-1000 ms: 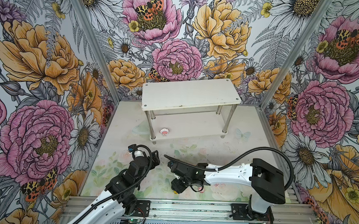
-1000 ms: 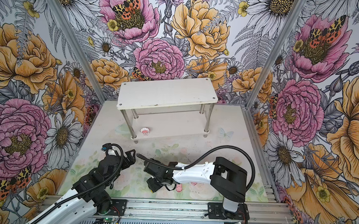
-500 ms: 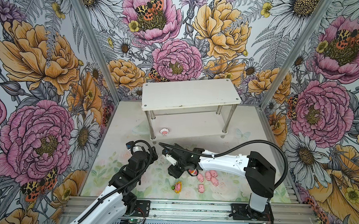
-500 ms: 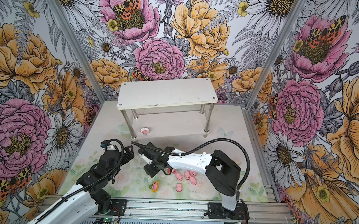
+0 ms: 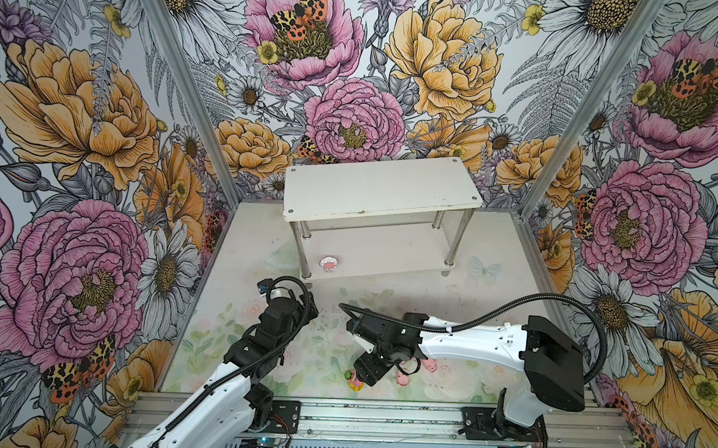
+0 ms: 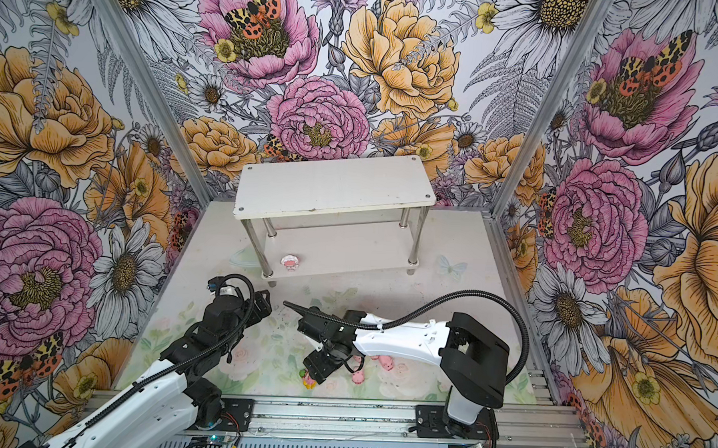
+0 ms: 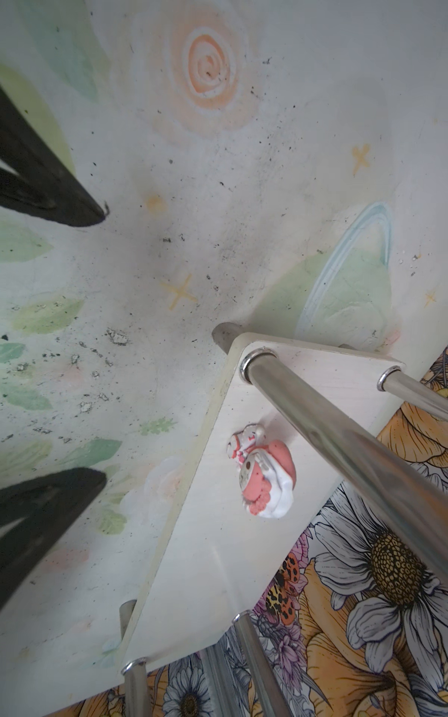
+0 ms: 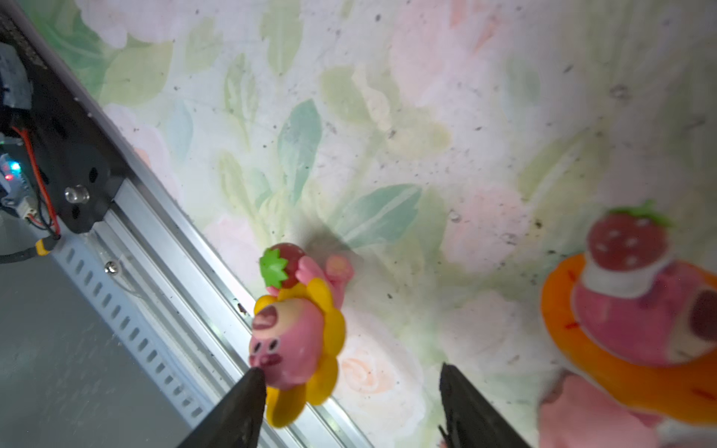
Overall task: Place and organize the plastic toys onto the shelf
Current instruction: 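Grasp the pink-and-yellow flower toy with the right gripper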
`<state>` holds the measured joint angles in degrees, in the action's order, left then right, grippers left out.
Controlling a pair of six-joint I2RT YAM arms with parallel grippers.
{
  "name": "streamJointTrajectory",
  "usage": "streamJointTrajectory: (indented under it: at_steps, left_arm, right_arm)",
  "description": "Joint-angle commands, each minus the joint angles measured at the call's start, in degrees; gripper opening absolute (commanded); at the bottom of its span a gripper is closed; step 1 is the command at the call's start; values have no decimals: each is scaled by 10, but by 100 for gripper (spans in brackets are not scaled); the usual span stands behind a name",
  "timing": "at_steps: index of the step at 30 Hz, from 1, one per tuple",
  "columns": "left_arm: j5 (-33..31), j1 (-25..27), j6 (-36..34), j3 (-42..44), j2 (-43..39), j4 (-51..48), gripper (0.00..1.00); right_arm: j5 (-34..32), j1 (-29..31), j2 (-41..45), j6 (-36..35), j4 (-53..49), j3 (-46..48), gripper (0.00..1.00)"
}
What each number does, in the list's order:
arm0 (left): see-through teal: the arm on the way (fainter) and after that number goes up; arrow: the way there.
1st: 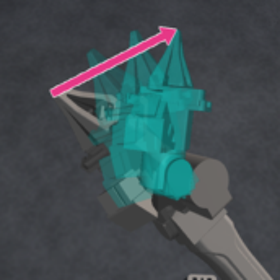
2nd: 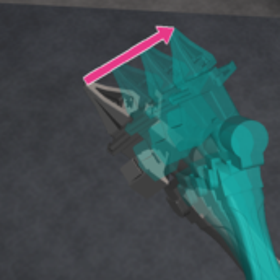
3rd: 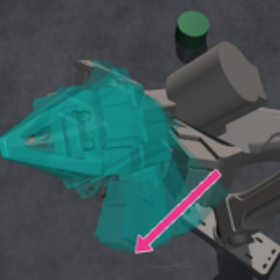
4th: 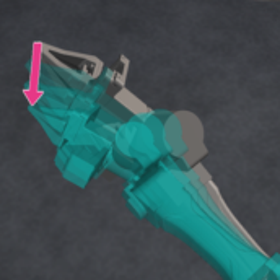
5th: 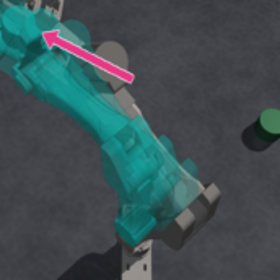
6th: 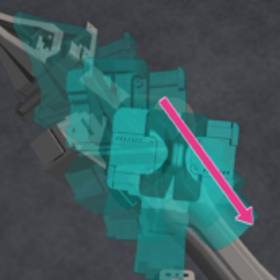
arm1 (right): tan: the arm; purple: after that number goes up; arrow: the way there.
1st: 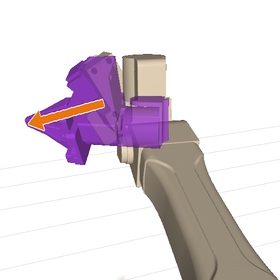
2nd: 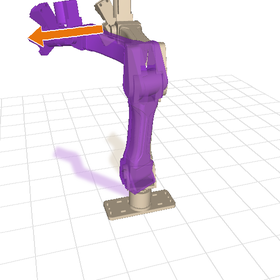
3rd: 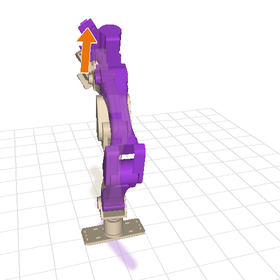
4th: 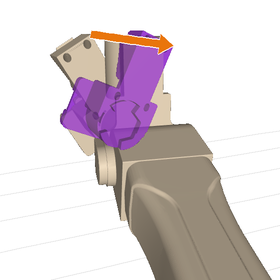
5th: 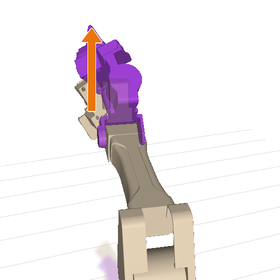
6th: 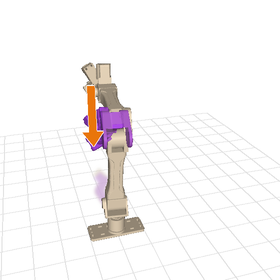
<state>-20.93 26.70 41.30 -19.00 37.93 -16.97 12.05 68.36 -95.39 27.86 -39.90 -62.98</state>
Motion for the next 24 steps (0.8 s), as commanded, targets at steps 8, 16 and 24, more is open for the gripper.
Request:
streamJointTrajectory:
  at_steps: [8, 16, 24]
  left_arm:
    - [1, -6, 7, 3, -91, -52, 99]
    - [-9, -7, 8, 2, -99, -59, 99]
    - [-2, -7, 3, -3, -72, -48, 99]
  right_arm:
    - [39, 15, -30, 24, 53, -2, 66]
    - [44, 10, -39, 16, 53, -1, 60]
    - [45, -33, -50, -1, 47, 14, 46]
